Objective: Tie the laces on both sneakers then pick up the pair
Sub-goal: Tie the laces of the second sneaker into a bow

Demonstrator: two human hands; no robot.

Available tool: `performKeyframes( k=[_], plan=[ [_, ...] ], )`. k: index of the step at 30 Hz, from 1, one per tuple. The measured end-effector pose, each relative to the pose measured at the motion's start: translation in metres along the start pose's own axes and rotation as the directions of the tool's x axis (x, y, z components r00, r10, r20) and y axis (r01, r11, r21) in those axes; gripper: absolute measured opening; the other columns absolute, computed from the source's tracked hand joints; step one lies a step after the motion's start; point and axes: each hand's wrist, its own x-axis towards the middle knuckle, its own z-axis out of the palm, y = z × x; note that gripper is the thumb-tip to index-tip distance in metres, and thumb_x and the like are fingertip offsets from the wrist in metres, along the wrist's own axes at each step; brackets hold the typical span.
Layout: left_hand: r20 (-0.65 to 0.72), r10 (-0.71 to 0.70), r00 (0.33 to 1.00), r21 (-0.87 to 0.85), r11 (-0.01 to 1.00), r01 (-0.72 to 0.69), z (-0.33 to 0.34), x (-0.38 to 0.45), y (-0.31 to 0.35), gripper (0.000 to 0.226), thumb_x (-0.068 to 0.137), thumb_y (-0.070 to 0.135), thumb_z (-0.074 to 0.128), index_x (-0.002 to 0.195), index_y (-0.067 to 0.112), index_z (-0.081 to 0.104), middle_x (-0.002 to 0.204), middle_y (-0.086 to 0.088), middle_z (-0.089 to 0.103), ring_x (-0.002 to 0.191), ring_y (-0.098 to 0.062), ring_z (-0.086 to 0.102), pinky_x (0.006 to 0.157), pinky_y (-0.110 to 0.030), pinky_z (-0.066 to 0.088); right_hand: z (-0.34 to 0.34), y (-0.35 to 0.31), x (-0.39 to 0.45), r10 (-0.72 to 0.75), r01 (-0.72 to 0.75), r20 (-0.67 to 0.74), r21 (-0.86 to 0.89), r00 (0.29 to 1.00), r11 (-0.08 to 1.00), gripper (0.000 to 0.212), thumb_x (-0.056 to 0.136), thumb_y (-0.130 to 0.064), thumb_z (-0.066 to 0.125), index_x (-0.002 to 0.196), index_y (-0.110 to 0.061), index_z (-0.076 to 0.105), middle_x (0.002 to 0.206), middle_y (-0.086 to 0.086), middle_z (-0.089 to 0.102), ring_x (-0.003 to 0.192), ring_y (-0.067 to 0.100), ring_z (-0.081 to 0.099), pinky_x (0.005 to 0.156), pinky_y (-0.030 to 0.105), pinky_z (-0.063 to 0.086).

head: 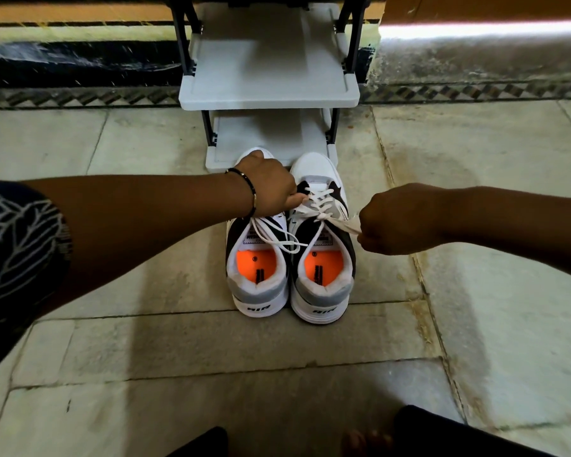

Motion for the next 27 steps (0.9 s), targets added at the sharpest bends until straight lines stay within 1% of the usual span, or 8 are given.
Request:
performKeyframes(
  k=[6,10,14,17,19,21,25,27],
  plan=[
    [0.06,-0.031,0.998,0.008,1.0,0.03,0.003,0.005,-0.002,0.05,0.094,0.047,0.025,0.078,0.017,0.062,0.094,-0.01,0.067,0.1,-0.03,0.056,0.094,-0.042,0.033,0.009,-0.003,-0.002,0.025,-0.024,-0.019,0.071,0.999,0.997,0.046,0.095,-0.04,0.03,0.054,-0.022,0.034,0.057,-0.003,0.04,0.05,0.008,0.037,0.054,0.025,0.037],
    [0.006,-0.148,0.989,-0.369,0.919,0.14,0.012,-0.007,-0.009,0.044,0.089,0.052,0.028,0.087,0.018,0.055,0.106,-0.009,0.059,0.112,-0.03,0.048,0.098,-0.047,0.037,0.02,0.0,0.002,0.104,-0.101,-0.009,0.169,0.995,0.98,0.056,0.091,-0.056,0.03,0.053,-0.017,0.039,0.056,-0.002,0.044,0.051,0.011,0.042,0.059,0.031,0.042],
    [-0.083,-0.29,0.953,-0.7,0.698,0.151,0.024,-0.039,-0.016,0.078,0.063,0.071,0.037,0.119,0.017,0.047,0.133,-0.011,0.042,0.127,-0.028,0.038,0.113,-0.042,0.026,0.026,0.011,0.012,0.197,-0.176,0.02,0.547,0.98,0.818,0.069,0.077,-0.071,0.04,0.078,-0.008,0.066,0.074,0.016,0.068,0.067,0.024,0.066,0.063,0.033,0.051],
    [-0.016,-0.399,0.917,-0.671,0.684,0.286,0.035,-0.073,-0.018,0.122,0.036,0.091,0.043,0.134,0.02,0.032,0.15,-0.014,0.02,0.142,-0.029,0.011,0.114,-0.037,0.009,0.034,0.007,0.018,0.166,-0.172,0.081,0.73,0.983,0.662,0.062,0.078,-0.063,0.052,0.103,-0.008,0.064,0.102,0.015,0.07,0.082,0.021,0.066,0.071,0.029,0.051],
    [0.038,-0.445,0.895,-0.68,0.645,0.349,0.038,-0.09,-0.011,0.136,0.027,0.096,0.04,0.138,0.018,0.026,0.151,-0.015,0.02,0.141,-0.03,0.013,0.115,-0.035,0.01,0.045,-0.002,0.025,0.147,-0.147,0.074,0.794,0.986,0.59,0.056,0.079,-0.056,0.058,0.115,-0.013,0.058,0.113,0.009,0.067,0.094,0.022,0.063,0.082,0.033,0.05],
    [0.1,-0.433,0.896,-0.791,0.511,0.335,0.045,-0.098,0.005,0.123,0.032,0.079,0.056,0.135,0.018,0.028,0.139,-0.008,0.035,0.13,-0.02,0.031,0.106,-0.022,0.02,0.052,-0.017,0.032,0.217,-0.128,0.033,0.888,0.976,0.441,0.052,0.08,-0.048,0.061,0.122,-0.02,0.05,0.114,0.0,0.064,0.095,0.02,0.061,0.079,0.032,0.05],
    [0.188,-0.506,0.842,-0.981,-0.05,0.189,0.062,-0.093,0.044,0.09,0.061,0.026,0.076,0.134,0.027,0.023,0.118,0.018,0.048,0.096,0.019,0.052,0.084,-0.002,0.043,0.074,-0.047,0.037,0.426,0.063,-0.103,0.992,0.899,0.106,0.046,0.086,-0.037,0.058,0.127,-0.038,0.039,0.121,-0.015,0.057,0.106,0.006,0.056,0.081,0.023,0.045],
    [0.221,-0.596,0.772,-0.973,-0.183,0.138,0.071,-0.088,0.048,0.073,0.066,0.022,0.069,0.123,0.042,0.029,0.117,0.019,0.053,0.102,0.016,0.055,0.088,-0.006,0.045,0.078,-0.053,0.043,0.489,0.15,-0.145,0.988,0.86,0.029,0.045,0.087,-0.03,0.057,0.119,-0.055,0.037,0.116,-0.033,0.056,0.105,-0.011,0.054,0.08,0.009,0.044]
  ],
)
